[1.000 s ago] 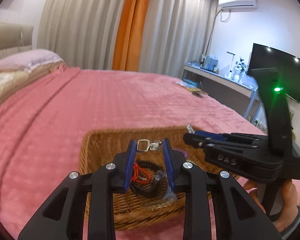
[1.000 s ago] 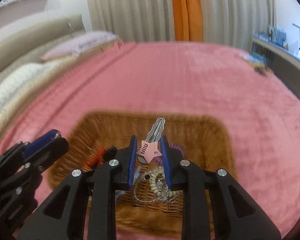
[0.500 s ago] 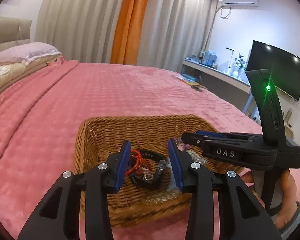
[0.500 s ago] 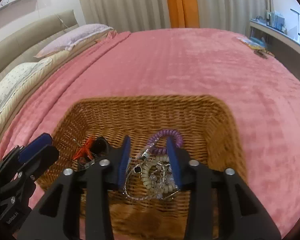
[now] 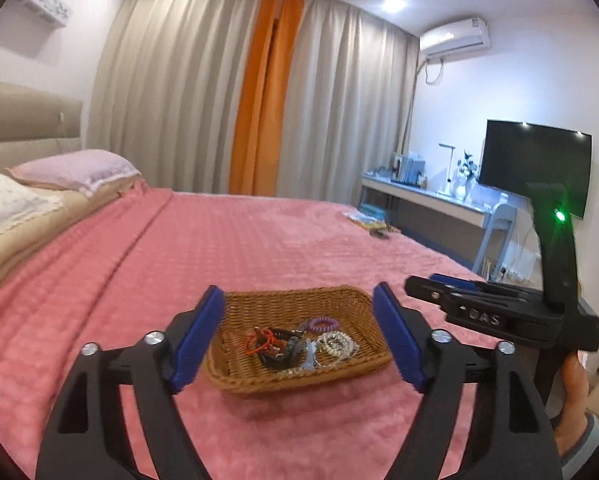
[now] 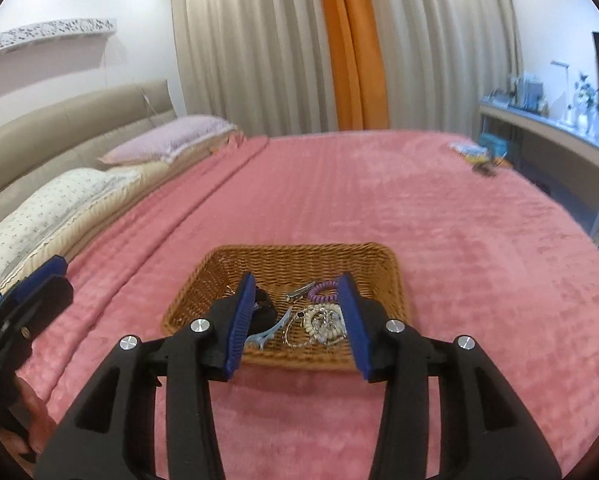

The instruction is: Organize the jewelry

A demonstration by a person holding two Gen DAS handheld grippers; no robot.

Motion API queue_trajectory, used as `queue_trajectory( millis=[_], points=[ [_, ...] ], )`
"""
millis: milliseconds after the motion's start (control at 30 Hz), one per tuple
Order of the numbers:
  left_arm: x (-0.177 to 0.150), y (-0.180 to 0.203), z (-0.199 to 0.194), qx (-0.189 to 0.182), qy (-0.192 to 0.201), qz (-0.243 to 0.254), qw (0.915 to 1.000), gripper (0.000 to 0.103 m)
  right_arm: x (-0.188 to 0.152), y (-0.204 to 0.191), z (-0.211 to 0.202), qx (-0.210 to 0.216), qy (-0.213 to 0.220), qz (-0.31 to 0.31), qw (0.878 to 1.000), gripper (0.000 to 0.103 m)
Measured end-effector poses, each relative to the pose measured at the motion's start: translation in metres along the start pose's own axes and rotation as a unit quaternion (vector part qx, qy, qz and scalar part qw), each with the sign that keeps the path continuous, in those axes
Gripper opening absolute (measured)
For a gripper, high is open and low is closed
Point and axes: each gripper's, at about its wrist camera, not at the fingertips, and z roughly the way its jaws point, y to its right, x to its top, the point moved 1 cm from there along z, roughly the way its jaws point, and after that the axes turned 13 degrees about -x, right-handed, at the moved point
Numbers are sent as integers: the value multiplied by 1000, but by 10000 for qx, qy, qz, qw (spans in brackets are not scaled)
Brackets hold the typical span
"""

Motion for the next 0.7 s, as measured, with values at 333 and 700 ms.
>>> queue_trajectory(
  millis=[333, 700],
  points=[
    [-40, 16, -45, 924, 466, 159, 9945, 95, -68, 10, -65, -580, 1102, 74, 9922, 65],
    [-85, 5, -19, 1549, 305, 377, 9867, 95, -108, 16, -27, -688, 865, 174, 9937, 67]
  ],
)
